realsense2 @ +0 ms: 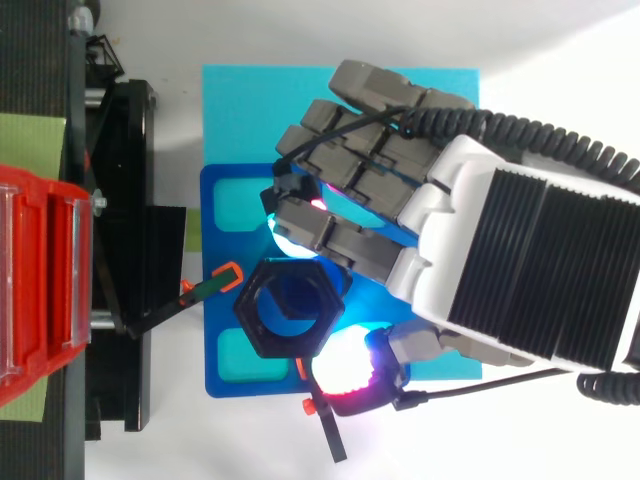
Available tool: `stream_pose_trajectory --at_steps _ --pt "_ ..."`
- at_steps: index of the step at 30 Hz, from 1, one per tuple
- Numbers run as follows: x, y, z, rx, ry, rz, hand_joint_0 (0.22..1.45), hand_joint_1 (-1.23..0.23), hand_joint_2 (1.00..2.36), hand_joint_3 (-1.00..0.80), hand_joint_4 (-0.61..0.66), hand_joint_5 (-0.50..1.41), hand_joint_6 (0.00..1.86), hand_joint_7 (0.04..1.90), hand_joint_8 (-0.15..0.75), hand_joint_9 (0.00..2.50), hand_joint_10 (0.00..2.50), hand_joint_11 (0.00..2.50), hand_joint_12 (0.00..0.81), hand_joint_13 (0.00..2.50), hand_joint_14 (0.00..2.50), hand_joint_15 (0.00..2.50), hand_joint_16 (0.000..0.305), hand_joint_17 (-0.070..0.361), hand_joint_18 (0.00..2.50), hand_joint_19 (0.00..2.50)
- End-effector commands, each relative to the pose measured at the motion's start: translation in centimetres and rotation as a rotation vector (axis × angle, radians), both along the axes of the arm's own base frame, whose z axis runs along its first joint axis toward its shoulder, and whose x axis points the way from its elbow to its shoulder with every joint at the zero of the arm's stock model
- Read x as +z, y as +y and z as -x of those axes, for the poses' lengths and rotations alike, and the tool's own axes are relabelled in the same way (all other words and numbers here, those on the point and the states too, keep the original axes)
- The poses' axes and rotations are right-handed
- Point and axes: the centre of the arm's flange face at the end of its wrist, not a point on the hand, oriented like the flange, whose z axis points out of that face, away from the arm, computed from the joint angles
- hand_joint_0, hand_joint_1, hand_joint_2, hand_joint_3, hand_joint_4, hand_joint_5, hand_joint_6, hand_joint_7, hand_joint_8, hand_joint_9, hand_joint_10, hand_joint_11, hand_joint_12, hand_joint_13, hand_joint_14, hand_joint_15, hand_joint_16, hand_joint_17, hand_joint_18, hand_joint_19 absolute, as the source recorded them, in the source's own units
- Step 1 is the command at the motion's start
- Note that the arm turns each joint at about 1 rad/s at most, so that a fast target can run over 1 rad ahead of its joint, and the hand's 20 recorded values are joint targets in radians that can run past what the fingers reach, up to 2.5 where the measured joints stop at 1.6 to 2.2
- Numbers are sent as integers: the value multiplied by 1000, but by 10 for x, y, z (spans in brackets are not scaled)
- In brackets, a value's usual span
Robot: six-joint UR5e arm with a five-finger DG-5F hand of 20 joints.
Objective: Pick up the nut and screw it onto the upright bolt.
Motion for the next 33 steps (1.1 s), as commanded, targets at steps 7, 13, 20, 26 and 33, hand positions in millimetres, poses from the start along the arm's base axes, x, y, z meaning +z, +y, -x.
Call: stream_pose_trajectory --at_steps 7,13,20,26,33 --pt "0 -1 0 0 2 1 580 -516 1000 -496 235 -141 618 1130 278 707 5 153 315 627 0 27 37 83 505 114" --pt "2 1 1 5 -1 -2 580 -517 1000 -495 233 -141 617 1133 277 709 4 154 314 631 2 25 37 83 507 116" --pt "11 1 3 16 -12 -7 580 -517 1000 -495 234 -141 618 1131 279 710 5 154 313 633 0 31 37 83 512 119" --pt "13 2 3 25 -15 -9 580 -516 1000 -496 233 -141 617 1132 277 709 5 161 313 634 0 28 37 83 513 118" --pt "12 -2 3 31 -13 -9 579 -517 1000 -494 233 -141 617 1133 279 709 5 160 313 638 0 32 37 83 515 122"
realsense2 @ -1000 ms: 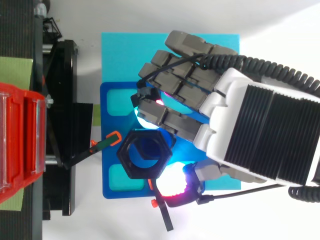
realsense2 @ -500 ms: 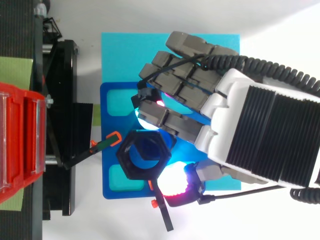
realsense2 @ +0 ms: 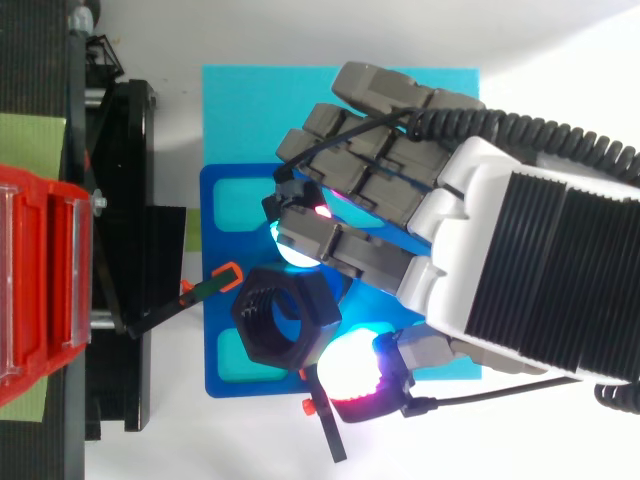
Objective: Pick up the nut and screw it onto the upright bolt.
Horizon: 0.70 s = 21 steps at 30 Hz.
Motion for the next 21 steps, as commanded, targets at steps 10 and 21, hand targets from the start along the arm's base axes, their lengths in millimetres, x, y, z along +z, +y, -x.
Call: stream_pose_trajectory --at_steps 10,21 --pt "6 -5 1 13 -8 -4 579 -517 1000 -495 234 -141 617 1133 277 710 4 150 313 641 0 33 37 83 520 121" --pt "42 -17 16 6 -23 -9 579 -516 1001 -495 233 -141 618 1133 277 709 5 166 314 643 0 33 37 83 521 128"
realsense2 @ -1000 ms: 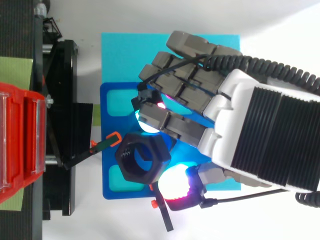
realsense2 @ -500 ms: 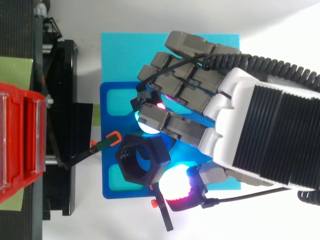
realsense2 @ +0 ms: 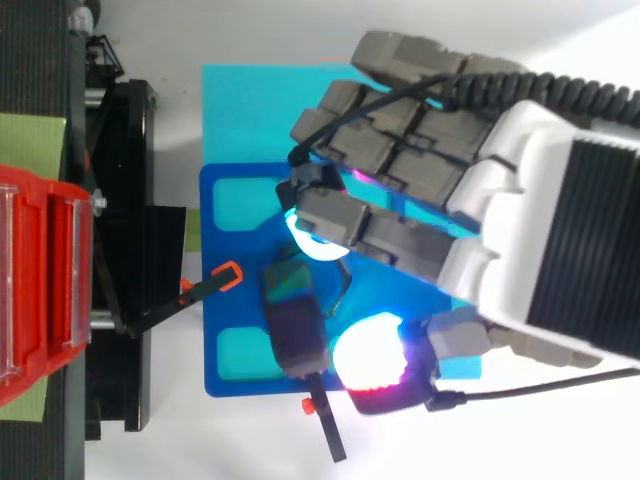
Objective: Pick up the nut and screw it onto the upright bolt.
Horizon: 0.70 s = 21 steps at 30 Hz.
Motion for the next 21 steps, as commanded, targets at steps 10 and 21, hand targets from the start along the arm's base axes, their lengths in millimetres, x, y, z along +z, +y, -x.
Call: stream_pose_trajectory --at_steps 10,21 --pt "31 -13 21 -10 23 9 579 -517 1000 -494 234 -140 618 1134 277 711 4 156 313 645 2 36 37 83 524 128" --pt "31 -13 23 -13 35 13 571 -522 1000 -498 248 -128 529 1219 278 707 5 154 314 641 1 34 37 84 521 126"
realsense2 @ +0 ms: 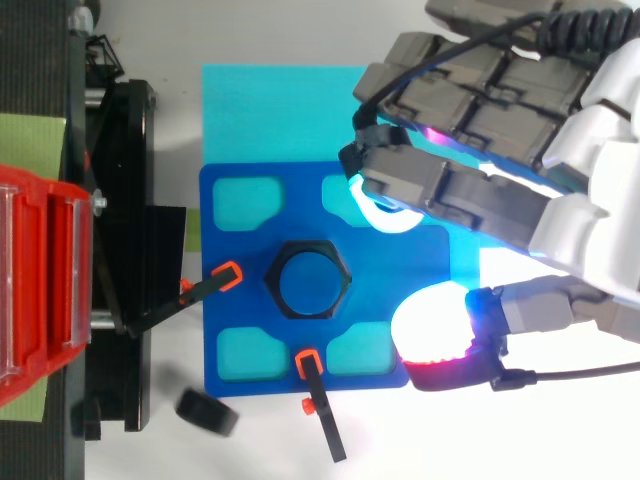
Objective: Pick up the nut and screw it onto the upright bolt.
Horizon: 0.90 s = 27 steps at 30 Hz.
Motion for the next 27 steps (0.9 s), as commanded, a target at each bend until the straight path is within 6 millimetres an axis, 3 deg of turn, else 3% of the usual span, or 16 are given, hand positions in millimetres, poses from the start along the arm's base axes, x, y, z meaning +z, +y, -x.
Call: stream_pose_trajectory --at_steps 1,19,25,27 --pt "0 0 0 -1 0 -1 570 -523 1000 -496 248 -127 518 1235 279 708 5 154 314 641 0 34 37 84 522 126" --pt "0 -1 5 -6 25 7 541 -526 1000 -500 274 -139 502 1138 278 693 5 148 323 629 0 37 39 88 517 126" --pt "18 -2 16 -4 28 8 516 -507 1000 -500 275 -154 503 1016 277 661 3 102 333 607 0 24 41 93 501 113" --pt "33 -4 26 -3 31 8 512 -502 1000 -500 273 -163 503 952 271 634 2 60 337 583 0 9 42 94 472 96"
